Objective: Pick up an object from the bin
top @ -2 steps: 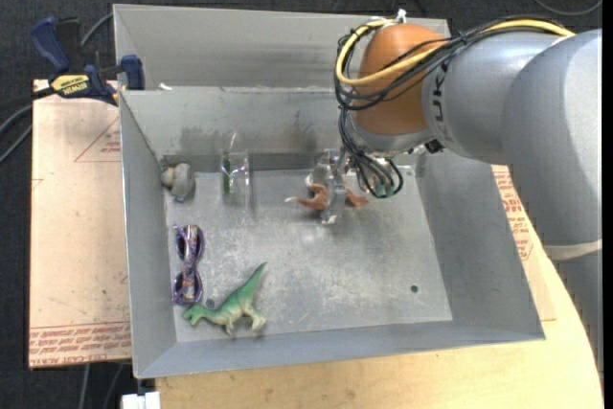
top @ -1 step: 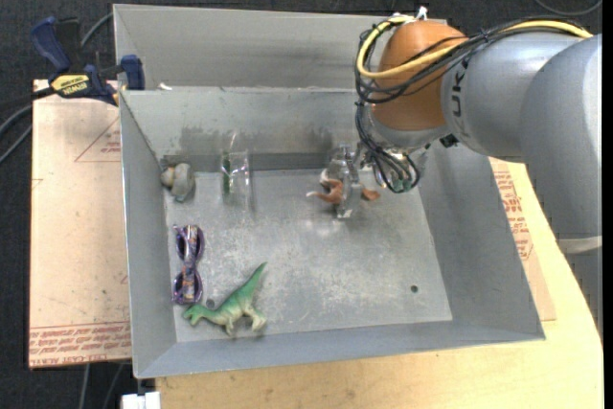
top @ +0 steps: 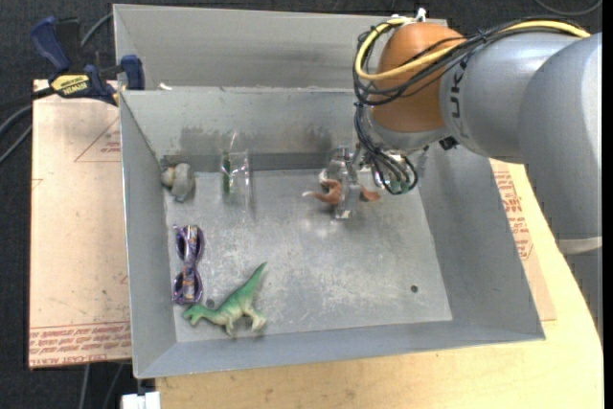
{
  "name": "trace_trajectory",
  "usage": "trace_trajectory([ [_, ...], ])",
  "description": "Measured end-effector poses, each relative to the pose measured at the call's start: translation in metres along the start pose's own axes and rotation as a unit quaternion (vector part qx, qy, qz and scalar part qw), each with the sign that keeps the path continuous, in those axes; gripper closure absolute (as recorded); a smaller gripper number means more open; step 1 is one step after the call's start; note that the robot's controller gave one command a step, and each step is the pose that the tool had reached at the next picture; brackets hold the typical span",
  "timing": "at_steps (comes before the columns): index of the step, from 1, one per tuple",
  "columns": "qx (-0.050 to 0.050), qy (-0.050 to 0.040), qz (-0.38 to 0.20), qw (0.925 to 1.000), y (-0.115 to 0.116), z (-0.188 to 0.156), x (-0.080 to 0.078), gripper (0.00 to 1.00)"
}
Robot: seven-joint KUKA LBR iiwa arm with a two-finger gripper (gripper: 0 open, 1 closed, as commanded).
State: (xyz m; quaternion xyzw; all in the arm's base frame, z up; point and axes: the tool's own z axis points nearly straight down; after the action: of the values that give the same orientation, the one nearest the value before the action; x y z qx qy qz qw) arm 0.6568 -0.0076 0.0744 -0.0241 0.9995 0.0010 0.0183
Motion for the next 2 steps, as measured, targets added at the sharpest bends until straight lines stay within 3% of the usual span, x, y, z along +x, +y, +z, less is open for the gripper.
trace_trajectory([
  [1,-0.001,-0.0036,-0.014,0.9999,-0.050,0.001,0.007,1.00],
  [2,-0.001,-0.0043,-0.010,0.9999,-0.016,-0.001,0.002,1.00],
])
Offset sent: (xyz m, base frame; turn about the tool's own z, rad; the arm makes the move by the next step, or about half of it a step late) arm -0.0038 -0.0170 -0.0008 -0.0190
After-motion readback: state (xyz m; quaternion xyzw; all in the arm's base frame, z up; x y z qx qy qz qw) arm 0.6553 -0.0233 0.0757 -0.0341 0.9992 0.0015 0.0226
